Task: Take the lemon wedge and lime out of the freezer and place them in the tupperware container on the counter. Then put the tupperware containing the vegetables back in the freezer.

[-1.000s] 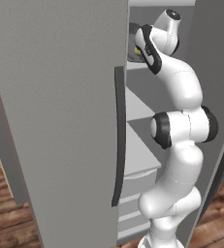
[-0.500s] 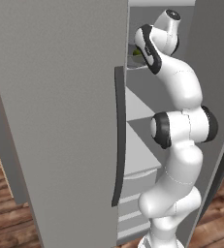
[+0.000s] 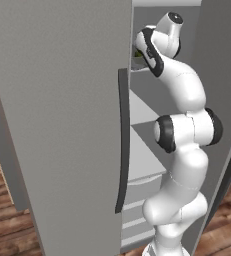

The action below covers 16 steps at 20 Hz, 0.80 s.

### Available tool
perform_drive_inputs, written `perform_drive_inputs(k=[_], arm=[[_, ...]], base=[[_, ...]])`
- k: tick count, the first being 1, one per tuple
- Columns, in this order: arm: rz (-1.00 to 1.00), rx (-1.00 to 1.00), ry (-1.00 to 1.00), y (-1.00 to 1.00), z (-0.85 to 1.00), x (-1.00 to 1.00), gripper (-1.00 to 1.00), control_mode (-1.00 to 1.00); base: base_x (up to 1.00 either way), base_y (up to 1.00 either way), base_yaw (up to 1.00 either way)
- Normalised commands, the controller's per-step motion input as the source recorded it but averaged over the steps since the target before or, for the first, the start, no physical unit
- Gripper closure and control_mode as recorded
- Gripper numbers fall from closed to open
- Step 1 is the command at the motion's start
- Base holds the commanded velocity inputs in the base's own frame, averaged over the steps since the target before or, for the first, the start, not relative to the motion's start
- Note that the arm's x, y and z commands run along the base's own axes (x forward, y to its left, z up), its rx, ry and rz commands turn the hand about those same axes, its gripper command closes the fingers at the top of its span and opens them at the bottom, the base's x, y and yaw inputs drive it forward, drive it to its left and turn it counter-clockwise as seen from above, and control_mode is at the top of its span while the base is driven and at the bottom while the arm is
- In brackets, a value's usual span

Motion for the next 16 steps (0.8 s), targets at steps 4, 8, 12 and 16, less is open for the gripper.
perform_drive_inputs(k=[4,8,12,16], arm=[[-0.02,0.0,-0.05,0.21,0.05,0.42,-1.0,-1.0],[0.0,0.0,-0.1,-0.22,0.27,-0.52,-1.0,-1.0],[0.0,0.0,-0.16,-0.16,0.28,-0.7,-1.0,-1.0],[0.0,0.0,-0.15,0.0,0.05,-0.81,-1.0,-1.0]], base=[[0.0,0.0,0.0],[0.0,0.0,0.0],[0.0,0.0,0.0],[0.0,0.0,0.0]])
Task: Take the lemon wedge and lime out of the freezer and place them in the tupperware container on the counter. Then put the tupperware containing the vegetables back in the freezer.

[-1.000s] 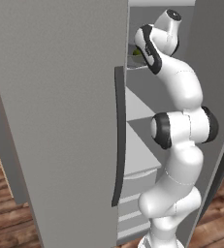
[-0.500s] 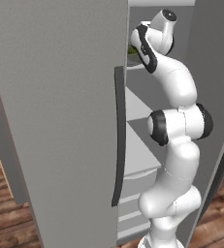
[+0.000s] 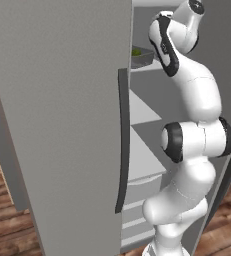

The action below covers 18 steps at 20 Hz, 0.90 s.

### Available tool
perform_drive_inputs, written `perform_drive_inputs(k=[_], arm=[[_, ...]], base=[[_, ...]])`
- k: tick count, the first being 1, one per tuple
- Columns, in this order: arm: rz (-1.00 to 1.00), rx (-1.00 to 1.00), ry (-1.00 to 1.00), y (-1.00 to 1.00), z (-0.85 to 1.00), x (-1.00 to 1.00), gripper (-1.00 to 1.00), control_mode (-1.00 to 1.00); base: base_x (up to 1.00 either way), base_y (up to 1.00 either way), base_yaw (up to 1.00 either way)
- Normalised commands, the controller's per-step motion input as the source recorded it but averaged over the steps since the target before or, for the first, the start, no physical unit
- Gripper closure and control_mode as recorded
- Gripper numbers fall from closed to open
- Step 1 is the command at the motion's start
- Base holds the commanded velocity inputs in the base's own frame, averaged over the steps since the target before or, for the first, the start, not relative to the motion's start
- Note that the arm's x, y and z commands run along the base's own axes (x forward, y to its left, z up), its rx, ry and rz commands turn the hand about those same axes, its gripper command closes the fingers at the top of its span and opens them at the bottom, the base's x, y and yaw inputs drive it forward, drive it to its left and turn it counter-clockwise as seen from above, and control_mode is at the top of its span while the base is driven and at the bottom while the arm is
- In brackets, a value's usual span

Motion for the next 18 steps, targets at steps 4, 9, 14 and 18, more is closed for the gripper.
perform_drive_inputs(k=[4,9,14,18], arm=[[0.0,-0.04,-0.18,0.09,0.0,-0.99,-1.0,-1.0],[0.0,-0.04,-0.15,0.04,0.0,-1.0,-1.0,-1.0],[0.0,-0.02,-0.06,0.05,0.0,-1.0,-1.0,-1.0],[0.0,-0.01,0.0,0.06,0.0,-1.0,-1.0,-1.0]], base=[[0.0,0.0,0.0],[0.0,0.0,0.0],[0.0,0.0,0.0],[0.0,0.0,0.0]])
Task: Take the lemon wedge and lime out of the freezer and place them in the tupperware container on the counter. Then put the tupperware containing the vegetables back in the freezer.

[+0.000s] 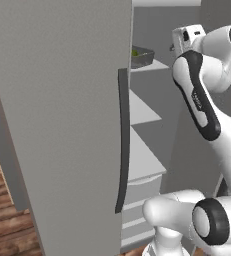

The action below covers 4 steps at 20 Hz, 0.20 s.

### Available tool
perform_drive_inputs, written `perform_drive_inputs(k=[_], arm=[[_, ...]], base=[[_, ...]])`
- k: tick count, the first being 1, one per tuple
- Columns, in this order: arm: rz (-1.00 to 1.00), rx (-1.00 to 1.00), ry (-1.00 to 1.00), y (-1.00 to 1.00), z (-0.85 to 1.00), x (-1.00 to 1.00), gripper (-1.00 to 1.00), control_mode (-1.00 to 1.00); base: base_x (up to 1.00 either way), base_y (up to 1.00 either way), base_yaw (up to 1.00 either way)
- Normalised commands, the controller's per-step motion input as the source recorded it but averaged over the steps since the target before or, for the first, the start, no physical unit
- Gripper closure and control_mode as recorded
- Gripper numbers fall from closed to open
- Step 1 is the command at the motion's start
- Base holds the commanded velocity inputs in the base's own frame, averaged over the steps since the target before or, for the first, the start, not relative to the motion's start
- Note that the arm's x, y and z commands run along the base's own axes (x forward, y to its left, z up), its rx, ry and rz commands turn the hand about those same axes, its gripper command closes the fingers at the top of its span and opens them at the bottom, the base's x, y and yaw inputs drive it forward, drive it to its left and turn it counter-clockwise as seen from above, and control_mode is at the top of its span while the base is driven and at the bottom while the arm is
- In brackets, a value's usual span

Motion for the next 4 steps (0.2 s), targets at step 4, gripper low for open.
perform_drive_inputs(k=[4], arm=[[0.01,-0.01,0.0,0.13,0.0,-1.0,-1.0,-1.0]], base=[[0.0,0.0,0.0]])
